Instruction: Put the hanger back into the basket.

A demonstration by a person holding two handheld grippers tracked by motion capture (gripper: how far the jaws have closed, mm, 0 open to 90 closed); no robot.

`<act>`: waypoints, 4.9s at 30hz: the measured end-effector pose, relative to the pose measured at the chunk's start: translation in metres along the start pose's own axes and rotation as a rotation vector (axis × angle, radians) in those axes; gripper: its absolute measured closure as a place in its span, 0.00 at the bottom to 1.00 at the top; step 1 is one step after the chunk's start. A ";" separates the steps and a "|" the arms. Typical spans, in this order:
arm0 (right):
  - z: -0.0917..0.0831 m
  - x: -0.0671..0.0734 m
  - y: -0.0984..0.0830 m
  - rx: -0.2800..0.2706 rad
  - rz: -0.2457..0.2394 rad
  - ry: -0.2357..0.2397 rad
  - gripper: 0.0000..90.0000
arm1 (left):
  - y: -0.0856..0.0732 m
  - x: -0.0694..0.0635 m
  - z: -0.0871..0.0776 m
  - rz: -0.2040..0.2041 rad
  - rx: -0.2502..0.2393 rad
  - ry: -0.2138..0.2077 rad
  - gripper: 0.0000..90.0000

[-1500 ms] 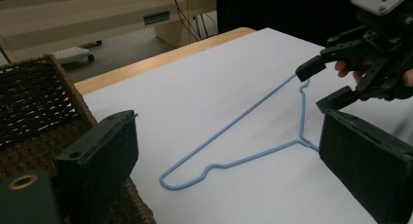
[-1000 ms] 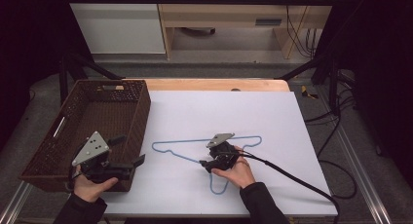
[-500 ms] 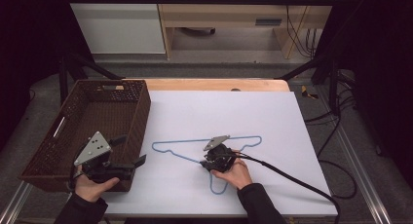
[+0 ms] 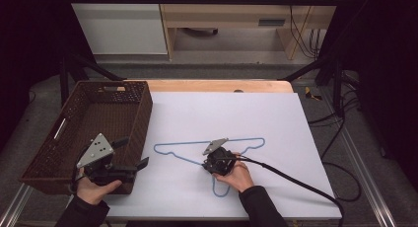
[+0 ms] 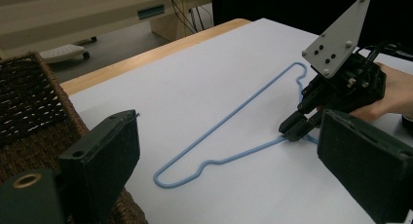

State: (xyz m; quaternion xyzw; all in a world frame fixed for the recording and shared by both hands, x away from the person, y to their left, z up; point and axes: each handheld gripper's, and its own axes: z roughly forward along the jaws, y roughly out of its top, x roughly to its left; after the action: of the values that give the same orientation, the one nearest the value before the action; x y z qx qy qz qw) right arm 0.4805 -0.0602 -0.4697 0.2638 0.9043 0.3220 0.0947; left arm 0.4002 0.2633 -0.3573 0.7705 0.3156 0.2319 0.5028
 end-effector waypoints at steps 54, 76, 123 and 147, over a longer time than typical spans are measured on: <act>-0.051 -0.004 0.018 -0.064 -0.013 0.195 0.97 | -0.011 -0.061 0.089 0.367 0.326 -0.105 0.23; -0.056 -0.003 0.019 -0.060 -0.013 0.216 0.97 | -0.020 -0.082 0.139 0.606 0.377 -0.084 0.51; -0.114 -0.030 0.002 -0.360 0.073 -0.143 0.50 | -0.014 -0.113 0.144 0.777 0.415 0.022 0.97; -0.171 -0.069 -0.054 -0.517 0.292 -0.346 0.22 | 0.023 -0.076 0.099 0.346 0.373 -0.050 0.97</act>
State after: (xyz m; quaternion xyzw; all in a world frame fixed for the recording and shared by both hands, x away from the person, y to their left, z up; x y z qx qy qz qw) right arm 0.4576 -0.2239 -0.3717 0.4085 0.7159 0.5013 0.2631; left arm 0.4205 0.1395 -0.3773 0.8980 0.2041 0.2332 0.3122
